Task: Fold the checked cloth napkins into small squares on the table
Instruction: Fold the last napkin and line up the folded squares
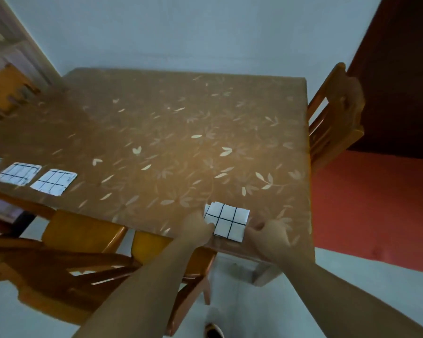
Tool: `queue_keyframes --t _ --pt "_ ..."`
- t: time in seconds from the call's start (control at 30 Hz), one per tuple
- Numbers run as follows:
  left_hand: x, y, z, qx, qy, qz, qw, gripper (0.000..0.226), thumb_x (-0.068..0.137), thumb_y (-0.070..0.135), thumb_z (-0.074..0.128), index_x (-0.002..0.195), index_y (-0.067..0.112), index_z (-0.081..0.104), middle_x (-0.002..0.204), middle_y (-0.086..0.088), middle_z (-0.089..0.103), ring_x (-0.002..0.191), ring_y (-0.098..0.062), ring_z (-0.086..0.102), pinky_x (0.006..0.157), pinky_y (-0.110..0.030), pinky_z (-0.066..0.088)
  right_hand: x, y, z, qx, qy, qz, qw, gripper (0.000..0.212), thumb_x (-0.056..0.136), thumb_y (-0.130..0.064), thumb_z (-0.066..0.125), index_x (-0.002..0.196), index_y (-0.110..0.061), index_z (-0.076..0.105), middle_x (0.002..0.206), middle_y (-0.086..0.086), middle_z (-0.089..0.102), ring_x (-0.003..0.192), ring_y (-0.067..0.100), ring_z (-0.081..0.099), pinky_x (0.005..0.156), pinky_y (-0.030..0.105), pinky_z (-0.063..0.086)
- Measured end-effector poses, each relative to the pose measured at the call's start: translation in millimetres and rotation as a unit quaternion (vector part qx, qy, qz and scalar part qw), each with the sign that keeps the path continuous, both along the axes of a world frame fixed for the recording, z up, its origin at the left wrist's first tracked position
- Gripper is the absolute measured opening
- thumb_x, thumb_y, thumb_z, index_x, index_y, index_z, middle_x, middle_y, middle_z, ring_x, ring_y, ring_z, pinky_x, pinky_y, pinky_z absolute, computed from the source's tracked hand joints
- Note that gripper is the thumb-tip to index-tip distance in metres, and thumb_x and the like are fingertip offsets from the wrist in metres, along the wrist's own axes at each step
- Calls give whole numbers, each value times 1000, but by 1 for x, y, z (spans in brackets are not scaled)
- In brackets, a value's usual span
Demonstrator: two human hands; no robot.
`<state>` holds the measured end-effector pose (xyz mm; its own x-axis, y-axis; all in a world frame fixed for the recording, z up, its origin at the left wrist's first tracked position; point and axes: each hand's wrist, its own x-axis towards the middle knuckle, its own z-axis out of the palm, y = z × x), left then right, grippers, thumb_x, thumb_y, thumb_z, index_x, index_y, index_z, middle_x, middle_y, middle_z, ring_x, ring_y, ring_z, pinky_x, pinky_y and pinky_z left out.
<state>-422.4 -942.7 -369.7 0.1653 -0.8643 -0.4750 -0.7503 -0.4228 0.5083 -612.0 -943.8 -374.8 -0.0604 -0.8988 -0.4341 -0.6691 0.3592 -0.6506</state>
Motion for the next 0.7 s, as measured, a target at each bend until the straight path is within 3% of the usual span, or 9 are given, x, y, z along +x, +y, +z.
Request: queue_keyframes --t 0.17,0.3,0.43,0.57,0.7 --pt "10 -11 -26 2 5 74 997 23 89 24 63 108 11 61 105 -5 66 91 -20 58 73 -27 42 12 -4 -24 55 -48 -92 993 13 77 -19 67 69 -10 71 69 4 70 65 18 66 56 24 50" --pt "20 -20 -33 17 39 78 996 21 86 27 66 98 11 67 94 -2 69 85 -18 63 69 -30 50 26 -12 -28 76 -87 -152 982 8 77 -10 69 69 -11 73 73 8 72 63 24 70 58 32 60" --pt "29 -20 -35 29 123 84 988 22 86 17 62 102 5 71 98 -10 71 91 -23 66 83 -38 56 36 -14 -29 90 -129 -187 970 10 74 -3 68 68 -11 72 77 11 72 71 30 72 69 46 61" --pt "48 -15 -17 10 181 112 977 19 92 18 57 106 11 68 104 -7 68 95 -23 63 88 -39 54 52 -15 -16 82 -151 -185 968 16 72 -4 72 59 -13 70 64 6 73 67 28 72 71 47 60" --pt "77 -3 15 -43 210 155 964 17 94 10 49 104 13 62 98 -7 64 89 -22 61 85 -43 55 88 -18 5 61 -181 -132 973 9 75 -11 72 66 -14 73 69 4 73 74 27 71 70 48 60"
